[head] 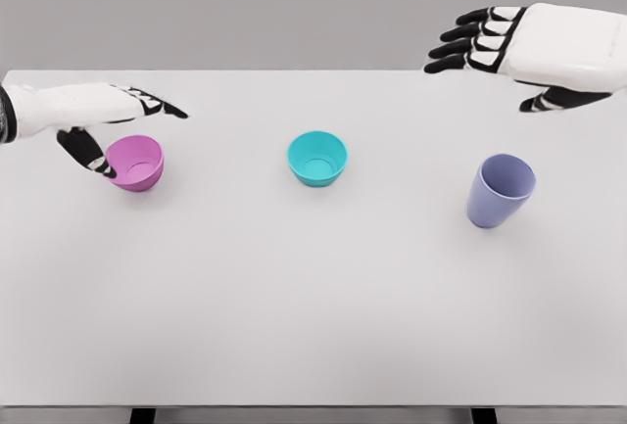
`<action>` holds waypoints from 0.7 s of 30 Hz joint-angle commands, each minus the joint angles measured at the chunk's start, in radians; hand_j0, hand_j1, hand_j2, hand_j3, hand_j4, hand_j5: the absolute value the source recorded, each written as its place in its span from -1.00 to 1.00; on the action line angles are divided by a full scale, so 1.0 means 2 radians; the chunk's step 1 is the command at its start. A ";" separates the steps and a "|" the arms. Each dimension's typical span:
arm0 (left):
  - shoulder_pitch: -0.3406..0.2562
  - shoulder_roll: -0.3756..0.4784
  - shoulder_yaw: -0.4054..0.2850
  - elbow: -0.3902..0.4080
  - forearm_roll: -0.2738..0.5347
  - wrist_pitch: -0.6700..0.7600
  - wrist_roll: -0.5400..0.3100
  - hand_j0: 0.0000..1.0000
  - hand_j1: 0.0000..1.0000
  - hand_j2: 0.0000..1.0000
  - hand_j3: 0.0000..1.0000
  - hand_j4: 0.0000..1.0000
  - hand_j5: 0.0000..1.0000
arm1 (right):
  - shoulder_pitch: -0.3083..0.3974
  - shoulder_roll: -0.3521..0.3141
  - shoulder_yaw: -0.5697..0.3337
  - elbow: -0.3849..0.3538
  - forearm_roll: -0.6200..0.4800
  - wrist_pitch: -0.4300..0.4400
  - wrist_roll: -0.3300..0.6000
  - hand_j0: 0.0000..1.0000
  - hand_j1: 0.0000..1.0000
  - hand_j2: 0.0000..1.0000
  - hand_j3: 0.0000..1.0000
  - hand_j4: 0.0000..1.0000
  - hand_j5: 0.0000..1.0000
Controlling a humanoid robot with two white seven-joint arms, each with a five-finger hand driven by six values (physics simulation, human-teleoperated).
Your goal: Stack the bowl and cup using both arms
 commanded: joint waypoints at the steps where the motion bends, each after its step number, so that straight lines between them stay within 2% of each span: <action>1: 0.000 0.000 -0.016 -0.005 0.004 0.059 0.000 1.00 1.00 1.00 1.00 1.00 1.00 | 0.000 0.000 -0.010 0.000 -0.002 0.001 0.000 1.00 1.00 1.00 1.00 1.00 1.00; 3: -0.001 0.000 -0.016 -0.005 -0.006 0.062 0.000 1.00 1.00 1.00 1.00 1.00 1.00 | 0.000 0.000 -0.010 0.000 -0.002 0.001 0.000 1.00 1.00 1.00 1.00 1.00 1.00; 9: -0.001 -0.006 -0.016 -0.027 -0.081 0.062 0.000 1.00 1.00 1.00 1.00 1.00 1.00 | 0.007 -0.002 -0.010 0.000 -0.002 0.001 0.000 1.00 1.00 1.00 1.00 1.00 1.00; 12: 0.000 -0.007 -0.019 -0.030 -0.089 0.059 0.000 1.00 1.00 1.00 1.00 1.00 1.00 | 0.007 -0.001 -0.010 0.000 -0.002 0.001 0.000 1.00 1.00 1.00 1.00 1.00 1.00; 14: 0.000 -0.022 -0.027 -0.029 -0.111 0.062 0.000 1.00 1.00 1.00 1.00 1.00 1.00 | 0.007 -0.002 -0.010 0.000 -0.002 0.001 0.000 1.00 1.00 1.00 1.00 1.00 1.00; 21: 0.004 -0.027 -0.035 -0.028 -0.121 0.061 0.000 1.00 1.00 1.00 1.00 1.00 1.00 | 0.007 0.000 -0.010 0.000 -0.002 0.001 0.000 1.00 1.00 1.00 1.00 1.00 1.00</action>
